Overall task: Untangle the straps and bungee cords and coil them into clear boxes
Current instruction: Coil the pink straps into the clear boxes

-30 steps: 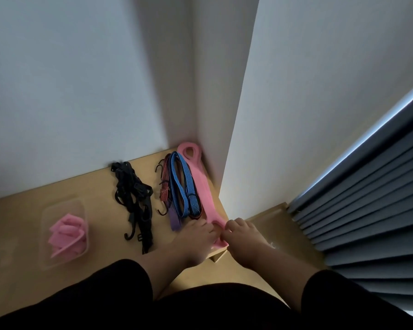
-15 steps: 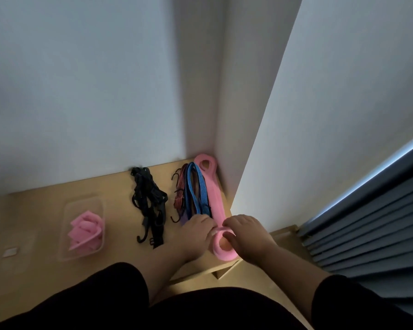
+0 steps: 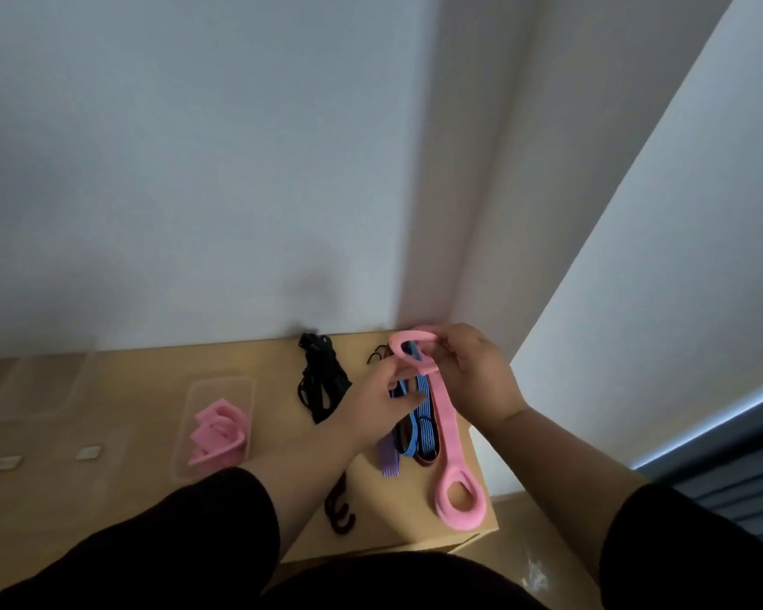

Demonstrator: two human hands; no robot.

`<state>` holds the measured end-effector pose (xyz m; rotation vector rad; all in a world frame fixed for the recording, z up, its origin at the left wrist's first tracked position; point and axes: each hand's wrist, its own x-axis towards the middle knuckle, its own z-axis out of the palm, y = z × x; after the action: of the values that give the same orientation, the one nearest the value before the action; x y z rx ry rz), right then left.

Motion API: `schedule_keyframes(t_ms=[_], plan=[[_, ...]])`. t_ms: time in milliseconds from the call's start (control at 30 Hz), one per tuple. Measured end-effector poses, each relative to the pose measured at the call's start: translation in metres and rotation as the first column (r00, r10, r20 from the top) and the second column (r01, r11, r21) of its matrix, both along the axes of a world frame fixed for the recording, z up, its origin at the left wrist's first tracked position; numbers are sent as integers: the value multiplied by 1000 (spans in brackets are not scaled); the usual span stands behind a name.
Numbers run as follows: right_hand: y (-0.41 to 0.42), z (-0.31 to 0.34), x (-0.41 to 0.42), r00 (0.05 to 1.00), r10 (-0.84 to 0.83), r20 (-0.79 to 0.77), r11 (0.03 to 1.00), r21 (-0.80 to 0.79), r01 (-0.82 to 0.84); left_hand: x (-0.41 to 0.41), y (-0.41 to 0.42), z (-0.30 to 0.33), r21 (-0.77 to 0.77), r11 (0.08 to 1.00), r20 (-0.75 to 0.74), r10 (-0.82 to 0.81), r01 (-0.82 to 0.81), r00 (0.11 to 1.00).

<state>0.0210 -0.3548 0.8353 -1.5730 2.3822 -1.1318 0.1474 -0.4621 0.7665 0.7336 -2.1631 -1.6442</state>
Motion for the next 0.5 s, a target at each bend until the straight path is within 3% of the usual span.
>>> schedule_keyframes(t_ms=[267,500], plan=[[-38,61,38,998,40,-50,976,-210,-49,18,-24,40,-84,989,-123,111,-122,986],[-64,86,65,996,86,14,957,-280,-78,47,-40,71,-40,993,-178,104,-113,979]])
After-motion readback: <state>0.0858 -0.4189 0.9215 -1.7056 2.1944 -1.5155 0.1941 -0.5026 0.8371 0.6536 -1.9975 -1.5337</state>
